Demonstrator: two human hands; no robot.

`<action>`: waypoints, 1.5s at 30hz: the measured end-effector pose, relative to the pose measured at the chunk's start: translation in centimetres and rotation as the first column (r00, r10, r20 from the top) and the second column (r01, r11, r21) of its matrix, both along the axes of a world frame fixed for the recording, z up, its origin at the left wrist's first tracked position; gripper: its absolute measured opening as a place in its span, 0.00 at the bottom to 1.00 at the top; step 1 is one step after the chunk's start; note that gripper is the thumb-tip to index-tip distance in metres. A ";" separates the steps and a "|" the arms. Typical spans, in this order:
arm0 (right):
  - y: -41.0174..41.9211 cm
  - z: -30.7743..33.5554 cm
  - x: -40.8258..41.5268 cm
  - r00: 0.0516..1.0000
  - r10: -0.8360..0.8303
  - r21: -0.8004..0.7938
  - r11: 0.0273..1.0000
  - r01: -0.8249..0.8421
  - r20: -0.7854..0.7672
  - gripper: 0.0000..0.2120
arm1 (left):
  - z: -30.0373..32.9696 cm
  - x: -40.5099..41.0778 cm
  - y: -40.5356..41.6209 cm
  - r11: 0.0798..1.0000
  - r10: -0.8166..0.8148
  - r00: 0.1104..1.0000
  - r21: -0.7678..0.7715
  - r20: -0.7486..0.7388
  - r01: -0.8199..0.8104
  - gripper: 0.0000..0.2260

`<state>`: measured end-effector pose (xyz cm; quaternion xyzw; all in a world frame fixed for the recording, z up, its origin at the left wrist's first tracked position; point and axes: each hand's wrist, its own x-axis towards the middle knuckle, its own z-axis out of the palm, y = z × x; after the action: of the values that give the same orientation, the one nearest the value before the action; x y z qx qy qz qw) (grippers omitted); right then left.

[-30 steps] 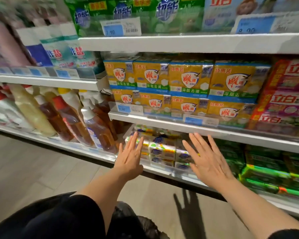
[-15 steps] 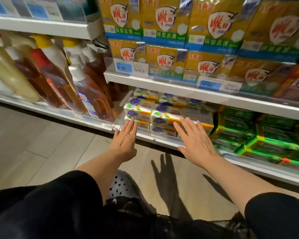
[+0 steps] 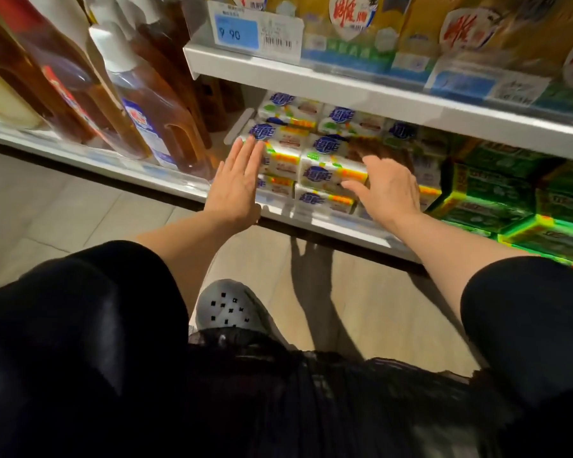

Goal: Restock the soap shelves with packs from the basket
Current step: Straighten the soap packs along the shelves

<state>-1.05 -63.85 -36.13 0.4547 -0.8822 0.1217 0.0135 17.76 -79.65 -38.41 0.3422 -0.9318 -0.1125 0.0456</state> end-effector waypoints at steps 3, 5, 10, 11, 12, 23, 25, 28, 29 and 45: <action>-0.4 -0.1 -0.2 0.995 -0.057 -0.011 0.998 0.058 0.082 0.16 | -0.2 0.3 -0.1 1.000 -0.011 0.999 0.003 -0.033 0.011 0.44; -0.6 0.0 -0.3 0.991 -0.064 -0.017 0.998 0.067 0.119 0.17 | -0.1 0.5 -0.3 1.000 -0.022 0.999 0.014 -0.032 0.023 0.44; -0.5 0.2 -0.2 0.996 -0.043 0.007 0.999 0.042 0.073 0.16 | -0.1 1.0 -0.5 0.998 -0.053 0.996 0.031 -0.065 0.055 0.43; -0.4 0.2 -0.1 0.998 -0.024 0.024 0.999 0.023 0.050 0.15 | -0.2 1.1 -0.4 0.997 -0.062 0.996 0.034 -0.068 0.064 0.43; 0.0 0.1 0.0 1.000 -0.005 0.047 0.999 0.005 0.017 0.16 | -0.3 1.2 -0.3 0.997 -0.064 0.996 0.036 -0.067 0.067 0.42; 11.4 -2.7 -1.7 0.956 -0.107 0.018 0.993 0.116 -0.271 0.30 | -2.4 -0.9 6.1 0.933 -0.339 0.914 -0.043 0.222 0.357 0.36; 12.2 -2.8 -2.0 0.964 -0.081 0.050 0.994 0.097 -0.255 0.33 | -2.8 -2.1 7.7 0.907 -0.407 0.875 0.001 0.261 0.422 0.35; 12.5 -2.5 -2.3 0.963 -0.070 0.087 0.992 0.095 -0.259 0.34 | -3.1 -3.7 9.5 0.891 -0.446 0.862 0.022 0.241 0.454 0.37; 12.5 -2.4 -2.4 0.963 -0.073 0.100 0.990 0.102 -0.259 0.33 | -3.1 -4.2 10.0 0.888 -0.449 0.863 0.010 0.231 0.459 0.37; 19.0 -2.7 -1.4 0.996 -0.085 0.062 0.994 0.086 -0.024 0.23 | -1.8 -10.4 17.7 0.871 -0.484 0.861 -0.015 0.153 0.492 0.38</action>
<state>-2.43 -44.82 -38.83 0.4180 -0.9041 0.0881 0.0138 7.40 -62.00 -40.26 0.1011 -0.9915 -0.0704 -0.0427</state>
